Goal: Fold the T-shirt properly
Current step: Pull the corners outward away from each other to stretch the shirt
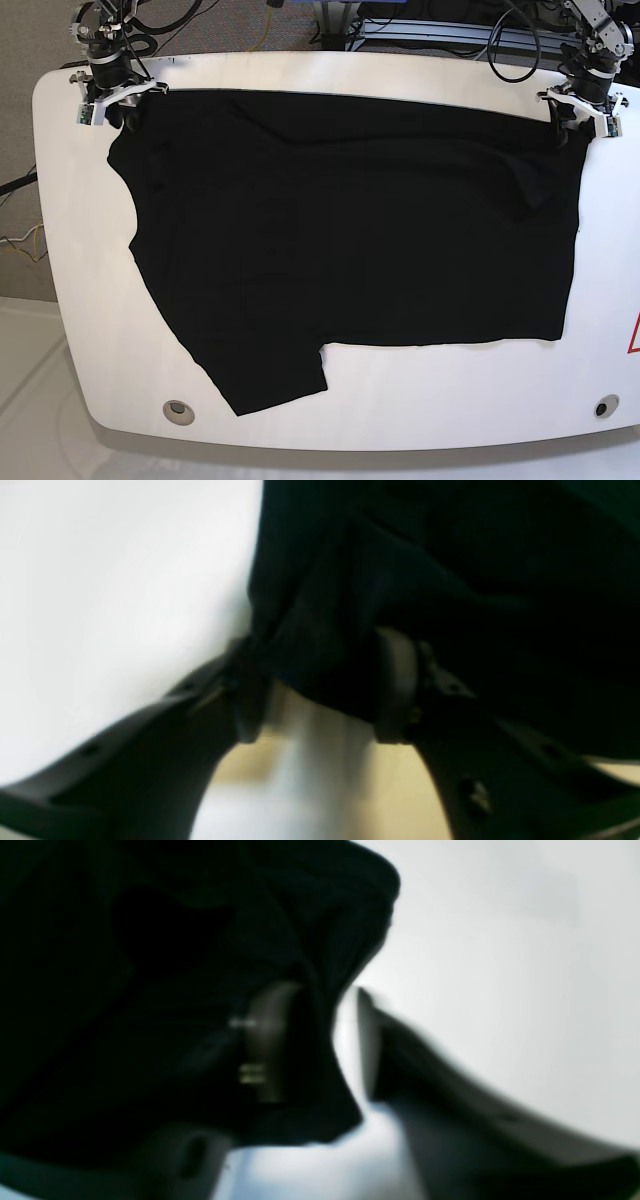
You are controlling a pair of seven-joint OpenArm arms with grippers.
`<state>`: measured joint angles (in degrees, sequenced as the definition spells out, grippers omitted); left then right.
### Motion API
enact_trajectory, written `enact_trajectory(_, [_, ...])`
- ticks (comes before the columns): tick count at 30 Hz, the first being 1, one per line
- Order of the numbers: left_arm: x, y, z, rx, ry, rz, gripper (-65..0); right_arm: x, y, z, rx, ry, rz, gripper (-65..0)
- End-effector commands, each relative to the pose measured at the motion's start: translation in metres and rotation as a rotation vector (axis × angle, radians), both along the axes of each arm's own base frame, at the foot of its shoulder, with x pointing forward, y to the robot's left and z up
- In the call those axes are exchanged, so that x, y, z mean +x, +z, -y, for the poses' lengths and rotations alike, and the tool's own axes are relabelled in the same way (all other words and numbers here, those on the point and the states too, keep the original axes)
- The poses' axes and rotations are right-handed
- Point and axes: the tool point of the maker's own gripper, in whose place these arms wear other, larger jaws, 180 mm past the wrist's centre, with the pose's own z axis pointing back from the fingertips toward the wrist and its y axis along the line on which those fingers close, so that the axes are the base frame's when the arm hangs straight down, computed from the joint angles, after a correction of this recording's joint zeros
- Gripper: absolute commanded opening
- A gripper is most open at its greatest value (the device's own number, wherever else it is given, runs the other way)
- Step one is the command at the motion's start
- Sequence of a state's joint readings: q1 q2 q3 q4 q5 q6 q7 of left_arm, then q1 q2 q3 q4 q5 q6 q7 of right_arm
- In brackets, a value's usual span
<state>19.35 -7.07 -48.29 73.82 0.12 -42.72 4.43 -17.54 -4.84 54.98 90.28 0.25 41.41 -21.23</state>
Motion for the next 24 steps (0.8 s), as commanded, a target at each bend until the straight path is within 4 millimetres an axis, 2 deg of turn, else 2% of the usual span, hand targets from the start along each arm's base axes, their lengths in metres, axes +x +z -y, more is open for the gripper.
enact_trajectory(1, [-0.056, -0.048, -0.007, 0.060, 0.005, -0.344, -27.4, -0.027, -0.018, 0.007, -0.022, -0.011, -0.154, -27.3])
enact_trajectory(3, [-0.055, -0.047, -0.007, 0.061, 0.005, -0.341, -26.1, -0.027, -0.018, 0.007, -0.022, -0.011, -0.154, -24.8])
enact_trajectory(9, [-0.033, -0.040, -0.008, 0.063, 0.007, -0.295, -25.8, -0.024, -0.016, 0.007, -0.027, -0.007, -0.148, -25.6])
enact_trajectory(14, [-0.027, -0.037, -0.010, 0.070, 0.005, -0.283, -25.8, -0.011, 0.000, 0.011, -0.066, 0.002, -0.109, -25.1])
enact_trajectory(17, [-0.012, -0.029, -0.012, 0.078, 0.007, -0.247, -25.8, -0.006, 0.007, 0.013, -0.083, 0.007, -0.094, -24.9])
enact_trajectory(24, [-0.002, -0.009, -0.024, 0.122, 0.026, -0.200, -25.8, 0.006, 0.024, 0.017, -0.124, 0.014, -0.056, -24.9])
